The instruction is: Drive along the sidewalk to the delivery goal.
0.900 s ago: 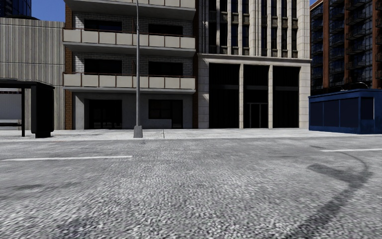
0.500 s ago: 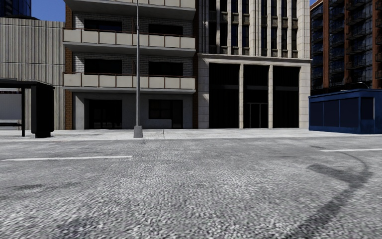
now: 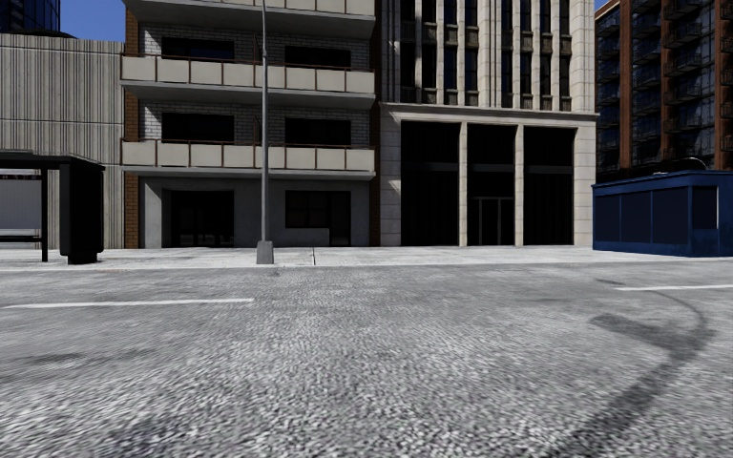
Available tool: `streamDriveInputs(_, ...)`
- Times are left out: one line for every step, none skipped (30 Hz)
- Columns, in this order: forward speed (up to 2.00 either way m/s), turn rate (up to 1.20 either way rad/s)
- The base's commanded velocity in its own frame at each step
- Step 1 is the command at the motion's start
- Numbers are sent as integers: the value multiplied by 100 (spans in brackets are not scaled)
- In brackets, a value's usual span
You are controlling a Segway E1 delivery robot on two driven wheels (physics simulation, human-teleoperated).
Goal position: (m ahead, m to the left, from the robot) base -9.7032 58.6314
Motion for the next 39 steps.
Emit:
streamDriveInputs(0,0)
streamDriveInputs(0,0)
streamDriveInputs(0,0)
streamDriveInputs(0,4)
streamDriveInputs(0,19)
streamDriveInputs(0,33)
streamDriveInputs(0,33)
streamDriveInputs(0,53)
streamDriveInputs(0,66)
streamDriveInputs(0,80)
streamDriveInputs(0,97)
streamDriveInputs(0,107)
streamDriveInputs(0,120)
streamDriveInputs(0,120)
streamDriveInputs(0,120)
streamDriveInputs(0,120)
streamDriveInputs(0,120)
streamDriveInputs(0,120)
streamDriveInputs(0,120)
streamDriveInputs(0,120)
streamDriveInputs(0,120)
streamDriveInputs(0,120)
streamDriveInputs(0,120)
streamDriveInputs(0,120)
streamDriveInputs(0,120)
streamDriveInputs(0,120)
streamDriveInputs(0,120)
streamDriveInputs(0,120)
streamDriveInputs(0,120)
streamDriveInputs(0,120)
streamDriveInputs(0,120)
streamDriveInputs(0,120)
streamDriveInputs(0,120)
streamDriveInputs(0,120)
streamDriveInputs(0,120)
streamDriveInputs(0,120)
streamDriveInputs(0,120)
streamDriveInputs(0,120)
streamDriveInputs(0,120)
